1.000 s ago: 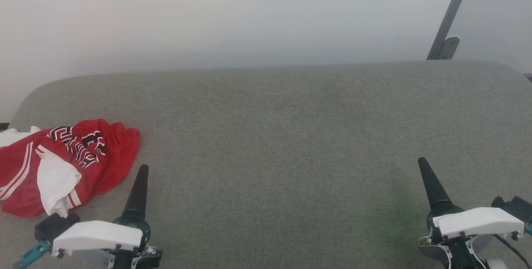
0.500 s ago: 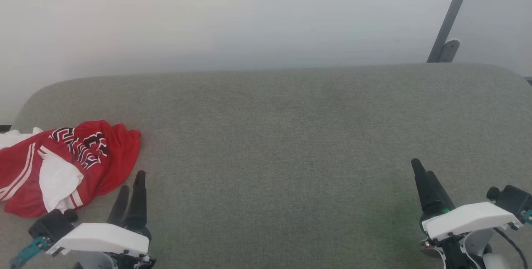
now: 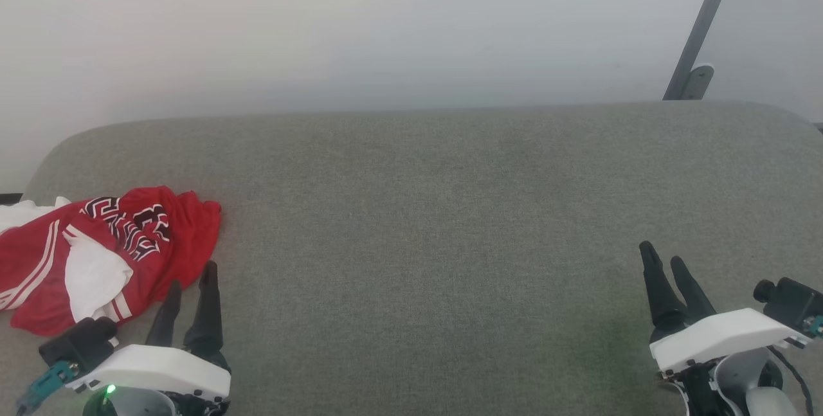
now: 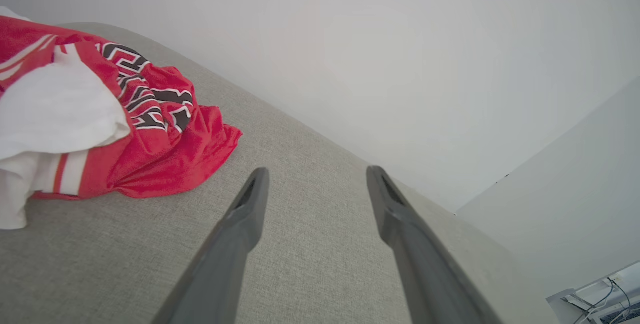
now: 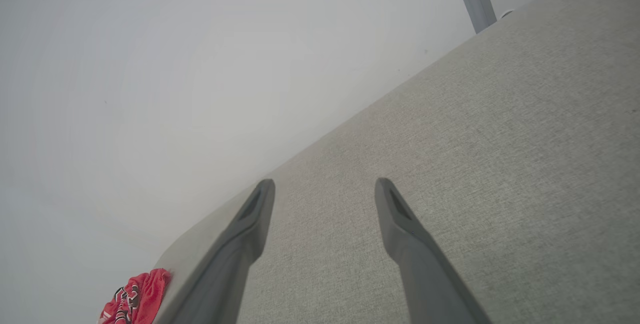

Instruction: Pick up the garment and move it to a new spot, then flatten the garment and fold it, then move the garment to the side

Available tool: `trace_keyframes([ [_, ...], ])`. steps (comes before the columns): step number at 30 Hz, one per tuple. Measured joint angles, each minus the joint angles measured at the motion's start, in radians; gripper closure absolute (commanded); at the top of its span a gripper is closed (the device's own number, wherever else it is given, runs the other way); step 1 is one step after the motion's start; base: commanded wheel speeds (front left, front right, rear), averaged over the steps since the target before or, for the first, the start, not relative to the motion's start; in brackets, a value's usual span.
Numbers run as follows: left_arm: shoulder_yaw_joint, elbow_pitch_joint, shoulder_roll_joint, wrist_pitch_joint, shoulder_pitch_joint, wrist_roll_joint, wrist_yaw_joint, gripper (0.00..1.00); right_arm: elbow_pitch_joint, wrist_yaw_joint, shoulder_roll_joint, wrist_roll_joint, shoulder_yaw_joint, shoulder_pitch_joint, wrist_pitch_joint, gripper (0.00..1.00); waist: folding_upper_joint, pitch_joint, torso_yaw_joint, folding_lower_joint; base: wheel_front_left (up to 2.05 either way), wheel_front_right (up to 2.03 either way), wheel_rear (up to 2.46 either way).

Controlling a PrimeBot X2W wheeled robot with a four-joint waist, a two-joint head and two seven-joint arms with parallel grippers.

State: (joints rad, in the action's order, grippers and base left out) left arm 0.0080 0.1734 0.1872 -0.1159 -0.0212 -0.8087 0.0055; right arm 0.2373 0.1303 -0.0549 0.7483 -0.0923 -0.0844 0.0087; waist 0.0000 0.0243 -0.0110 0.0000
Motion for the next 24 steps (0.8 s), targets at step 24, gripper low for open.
trace_keyframes([
  [24, 0.009, -0.028, 0.021, -0.058, 0.013, 0.241, -0.006, 0.0, -0.038, 0.0, 0.001, -0.224, -0.002, 0.005, -0.027, 0.0, 0.0, 0.01, -0.004, 0.0, 0.0, 0.0, 0.0],
])
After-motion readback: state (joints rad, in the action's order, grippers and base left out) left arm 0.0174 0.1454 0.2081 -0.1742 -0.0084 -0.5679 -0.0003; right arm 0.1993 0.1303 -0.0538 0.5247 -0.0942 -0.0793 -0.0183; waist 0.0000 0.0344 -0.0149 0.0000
